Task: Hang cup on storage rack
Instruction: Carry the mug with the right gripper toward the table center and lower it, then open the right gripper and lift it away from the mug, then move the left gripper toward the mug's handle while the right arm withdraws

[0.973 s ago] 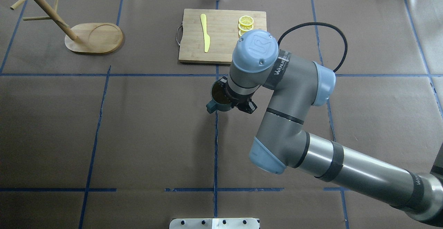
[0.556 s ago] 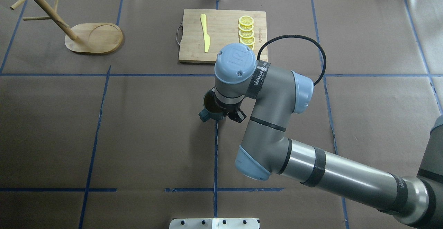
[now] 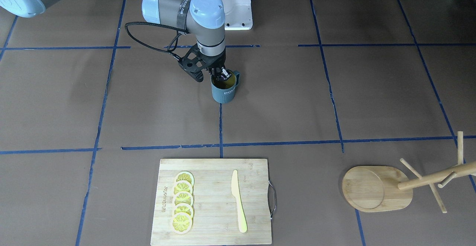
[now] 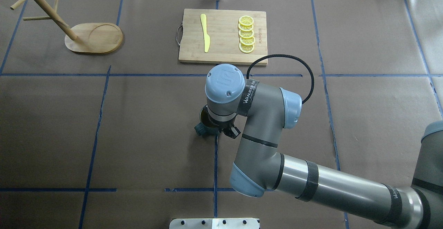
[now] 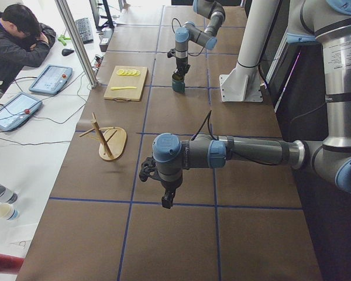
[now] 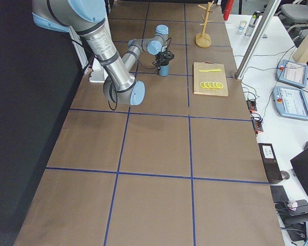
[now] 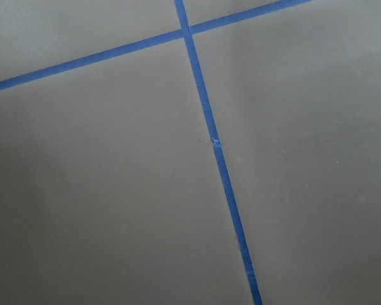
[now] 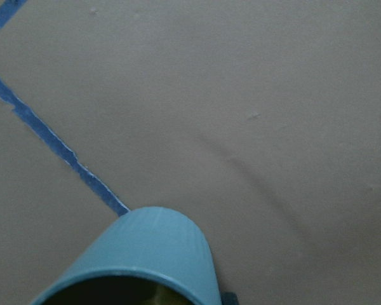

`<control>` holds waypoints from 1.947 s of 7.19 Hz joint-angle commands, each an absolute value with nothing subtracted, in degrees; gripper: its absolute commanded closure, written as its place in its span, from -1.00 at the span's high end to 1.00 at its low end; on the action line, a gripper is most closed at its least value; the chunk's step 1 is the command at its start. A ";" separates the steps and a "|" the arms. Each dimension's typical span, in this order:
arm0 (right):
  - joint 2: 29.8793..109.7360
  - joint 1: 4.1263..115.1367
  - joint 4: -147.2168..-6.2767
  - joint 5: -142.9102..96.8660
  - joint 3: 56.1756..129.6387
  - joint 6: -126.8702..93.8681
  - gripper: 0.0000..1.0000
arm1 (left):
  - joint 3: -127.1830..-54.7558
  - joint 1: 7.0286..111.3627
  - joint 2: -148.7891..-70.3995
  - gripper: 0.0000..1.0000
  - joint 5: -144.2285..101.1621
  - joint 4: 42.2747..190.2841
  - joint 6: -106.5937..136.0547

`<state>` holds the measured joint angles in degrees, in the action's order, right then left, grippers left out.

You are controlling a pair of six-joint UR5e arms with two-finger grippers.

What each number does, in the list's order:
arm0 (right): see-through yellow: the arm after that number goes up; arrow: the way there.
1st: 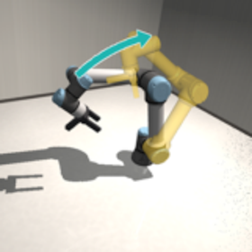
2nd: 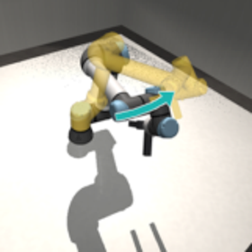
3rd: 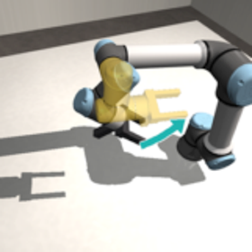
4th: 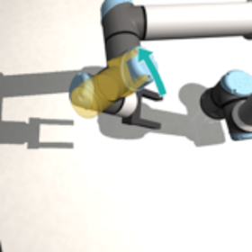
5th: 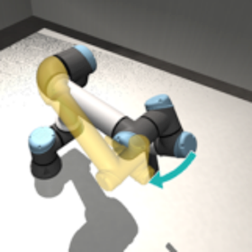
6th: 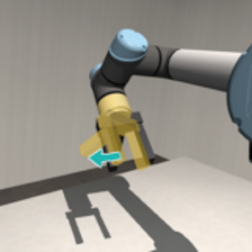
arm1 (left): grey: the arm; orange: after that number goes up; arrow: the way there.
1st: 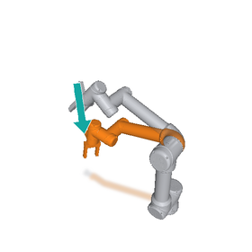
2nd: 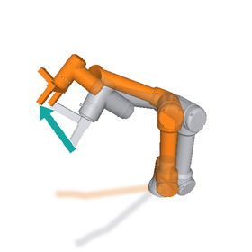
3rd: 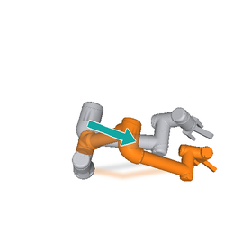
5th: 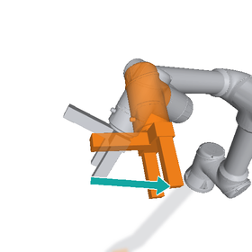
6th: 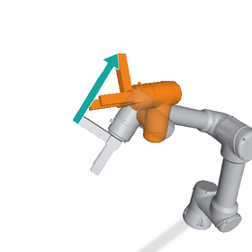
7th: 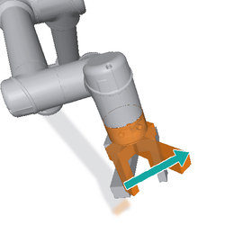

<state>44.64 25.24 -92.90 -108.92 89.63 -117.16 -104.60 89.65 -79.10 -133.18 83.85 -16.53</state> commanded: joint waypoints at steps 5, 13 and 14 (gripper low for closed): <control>55.23 40.91 -99.23 -116.60 104.03 -86.06 1.00 | -104.85 89.65 -79.10 1.00 -133.07 86.81 -16.79; 93.21 81.86 -98.70 -134.37 107.40 0.28 1.00 | -104.07 88.77 -84.54 1.00 -132.80 94.66 -16.00; 98.12 84.35 -98.70 -133.95 107.14 8.97 1.00 | -103.02 88.07 -86.20 1.00 -133.59 94.05 -15.74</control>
<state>92.19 79.81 -98.73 -133.53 107.31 -1.61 -103.92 88.68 -84.54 -133.00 94.23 -15.98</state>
